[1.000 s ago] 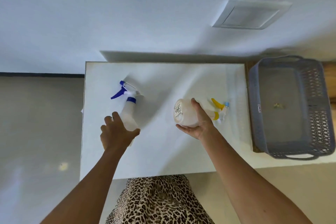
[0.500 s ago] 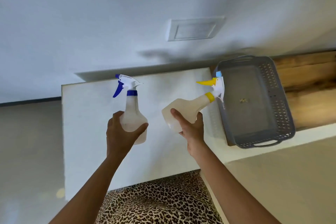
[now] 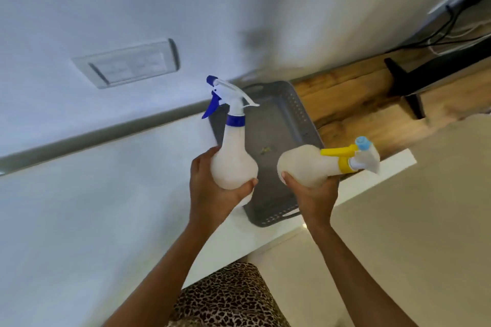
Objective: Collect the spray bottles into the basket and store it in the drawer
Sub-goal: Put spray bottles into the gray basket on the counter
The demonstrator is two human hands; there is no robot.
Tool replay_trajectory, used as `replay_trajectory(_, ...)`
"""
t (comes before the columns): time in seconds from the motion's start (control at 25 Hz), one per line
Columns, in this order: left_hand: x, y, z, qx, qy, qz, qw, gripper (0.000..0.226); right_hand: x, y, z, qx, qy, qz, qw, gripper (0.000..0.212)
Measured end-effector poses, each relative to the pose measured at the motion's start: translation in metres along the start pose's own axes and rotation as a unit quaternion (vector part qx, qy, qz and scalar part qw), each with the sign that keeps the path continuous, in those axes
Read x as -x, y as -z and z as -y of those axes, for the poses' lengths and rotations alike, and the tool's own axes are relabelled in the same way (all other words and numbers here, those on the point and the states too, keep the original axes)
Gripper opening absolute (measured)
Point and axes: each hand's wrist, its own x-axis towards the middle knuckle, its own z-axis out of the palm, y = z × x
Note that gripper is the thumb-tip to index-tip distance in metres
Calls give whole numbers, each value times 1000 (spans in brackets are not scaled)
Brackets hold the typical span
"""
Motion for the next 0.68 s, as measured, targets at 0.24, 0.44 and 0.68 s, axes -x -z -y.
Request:
replay_trajectory(0.24, -7, -81, -8, -33, -16, 10, 999, 90, -65, 18, -66, 110, 35, 48, 992, 101)
replay_trajectory(0.44, -5, -120, 5, -43, 22, 6, 999, 97, -85, 24, -106, 294, 186, 9, 937, 93)
replay_trajectory(0.68, -2, -126, 13, -67, 14, 17, 998, 91, -87, 25, -116, 266, 161, 33, 950, 96)
